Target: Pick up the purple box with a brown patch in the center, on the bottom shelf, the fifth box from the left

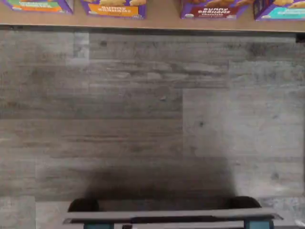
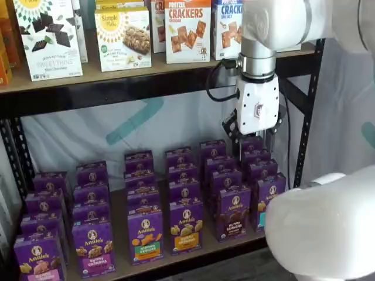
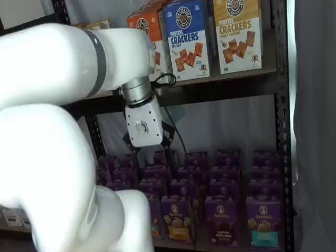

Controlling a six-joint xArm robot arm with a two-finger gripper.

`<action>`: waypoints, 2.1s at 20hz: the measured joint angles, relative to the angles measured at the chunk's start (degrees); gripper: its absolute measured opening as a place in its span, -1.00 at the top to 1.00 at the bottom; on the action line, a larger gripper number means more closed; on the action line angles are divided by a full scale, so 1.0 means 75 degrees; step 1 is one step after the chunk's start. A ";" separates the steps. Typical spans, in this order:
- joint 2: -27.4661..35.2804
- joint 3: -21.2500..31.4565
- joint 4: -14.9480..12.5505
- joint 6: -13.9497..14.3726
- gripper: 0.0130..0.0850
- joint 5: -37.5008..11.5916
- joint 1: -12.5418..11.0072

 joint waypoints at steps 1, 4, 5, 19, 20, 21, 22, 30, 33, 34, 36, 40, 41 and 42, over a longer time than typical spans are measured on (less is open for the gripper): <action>0.0057 0.0041 0.0006 -0.0029 -1.00 -0.0132 -0.0036; 0.0297 0.0179 0.0046 -0.0156 -1.00 -0.0598 -0.0172; 0.0395 0.0225 0.0047 -0.0191 -1.00 -0.0753 -0.0213; 0.1781 0.0564 0.0139 -0.0541 -1.00 -0.2687 -0.0577; 0.1961 0.0539 0.0142 -0.0578 -1.00 -0.2847 -0.0617; 0.2121 0.0510 0.0126 -0.0596 -1.00 -0.2970 -0.0648; 0.2303 0.0489 0.0134 -0.0648 -1.00 -0.3143 -0.0697; 0.3867 0.0223 0.0303 -0.1083 -1.00 -0.4319 -0.1025; 0.4348 0.0140 0.0385 -0.1217 -1.00 -0.4692 -0.1093; 0.4504 0.0108 0.0420 -0.1269 -1.00 -0.4808 -0.1118; 0.4791 0.0046 0.0504 -0.1390 -1.00 -0.5025 -0.1170; 0.5301 -0.0096 0.0551 -0.1542 -1.00 -0.5370 -0.1276; 0.5424 -0.0138 0.0541 -0.1563 -1.00 -0.5439 -0.1304; 0.5567 -0.0188 0.0537 -0.1592 -1.00 -0.5518 -0.1334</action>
